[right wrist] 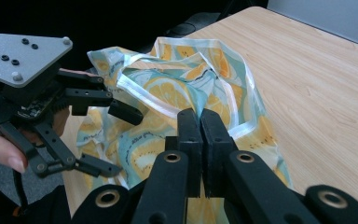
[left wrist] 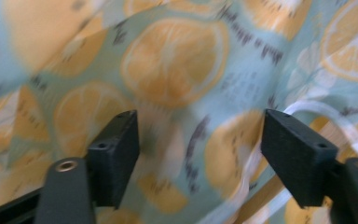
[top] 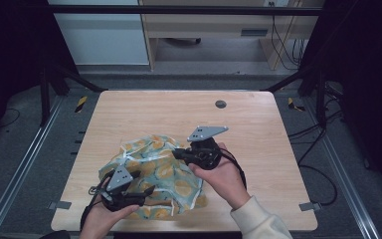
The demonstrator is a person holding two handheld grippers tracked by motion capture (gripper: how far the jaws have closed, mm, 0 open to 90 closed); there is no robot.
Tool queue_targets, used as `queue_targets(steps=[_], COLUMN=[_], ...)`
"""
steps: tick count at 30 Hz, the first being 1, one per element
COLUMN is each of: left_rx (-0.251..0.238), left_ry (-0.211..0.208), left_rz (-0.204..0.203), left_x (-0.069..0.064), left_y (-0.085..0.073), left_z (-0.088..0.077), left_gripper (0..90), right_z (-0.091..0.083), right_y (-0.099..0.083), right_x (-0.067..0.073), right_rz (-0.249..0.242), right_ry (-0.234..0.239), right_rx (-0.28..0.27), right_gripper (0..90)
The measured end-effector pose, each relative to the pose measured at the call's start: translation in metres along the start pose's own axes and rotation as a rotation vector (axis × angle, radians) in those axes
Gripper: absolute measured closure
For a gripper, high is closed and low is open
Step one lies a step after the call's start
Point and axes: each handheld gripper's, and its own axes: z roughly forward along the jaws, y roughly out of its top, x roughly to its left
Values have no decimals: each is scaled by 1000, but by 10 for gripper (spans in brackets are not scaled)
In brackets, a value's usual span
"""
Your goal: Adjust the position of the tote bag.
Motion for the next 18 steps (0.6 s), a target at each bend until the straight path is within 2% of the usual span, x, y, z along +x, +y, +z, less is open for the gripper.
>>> queue_targets(steps=[1,2,3,4,5,7,10,15,18], left_rx=[0,3,6,12,12,-2,-41,-70,-62], left_ry=[0,-1,8,14,14,25,16,8,-16], left_rz=[0,0,1,21,21,25,4,-1,8], left_x=[0,1,2,3,3,5,6,0,-8], left_y=[0,-2,-4,-5,-5,-5,-1,2,0], left_z=[0,-1,-2,-4,-4,-7,-11,-21,-22], left_gripper=[361,361,415,545,598,729,862,897,900], right_z=[0,1,1,2,2,2,1,-3,-10], right_y=[0,-1,-3,-4,-4,-5,-7,-8,-12], right_x=[0,0,0,0,0,0,0,-1,-1], right_rz=[0,5,5,9,9,12,15,13,7], right_ry=[0,0,1,3,3,4,3,-13,-48], right_rx=[0,2,3,4,4,0,-2,-11,-6], right_gripper=[883,883,884,884,884,884,884,884,883])
